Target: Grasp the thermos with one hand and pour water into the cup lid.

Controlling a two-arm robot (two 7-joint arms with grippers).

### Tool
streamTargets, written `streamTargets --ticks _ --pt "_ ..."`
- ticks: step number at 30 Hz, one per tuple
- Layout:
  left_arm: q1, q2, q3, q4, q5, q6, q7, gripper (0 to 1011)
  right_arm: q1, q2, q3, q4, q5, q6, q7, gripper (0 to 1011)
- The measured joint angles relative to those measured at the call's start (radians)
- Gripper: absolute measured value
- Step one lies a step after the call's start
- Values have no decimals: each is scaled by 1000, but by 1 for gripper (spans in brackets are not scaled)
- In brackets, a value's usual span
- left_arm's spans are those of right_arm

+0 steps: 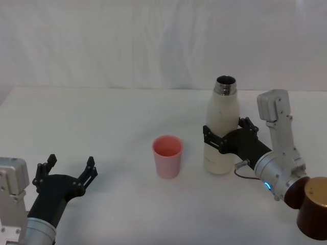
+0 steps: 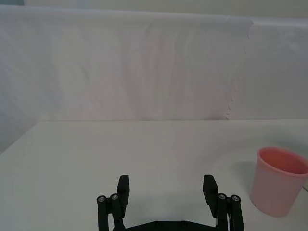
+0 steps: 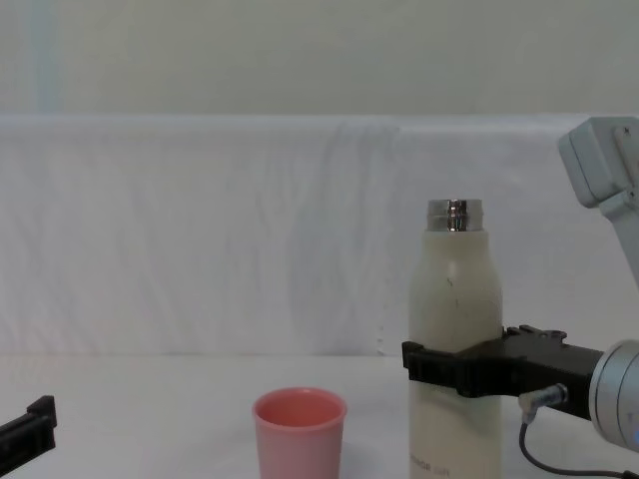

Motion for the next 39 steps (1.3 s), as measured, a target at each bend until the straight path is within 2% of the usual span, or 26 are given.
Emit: streamTargets --ticks 22,39 --pt "0 0 0 0 0 0 0 1001 1 46 -31 6 33 -46 34 959" --pt "0 0 0 0 0 0 0 1001 -9 63 -40 -5 49 -54 42 959"
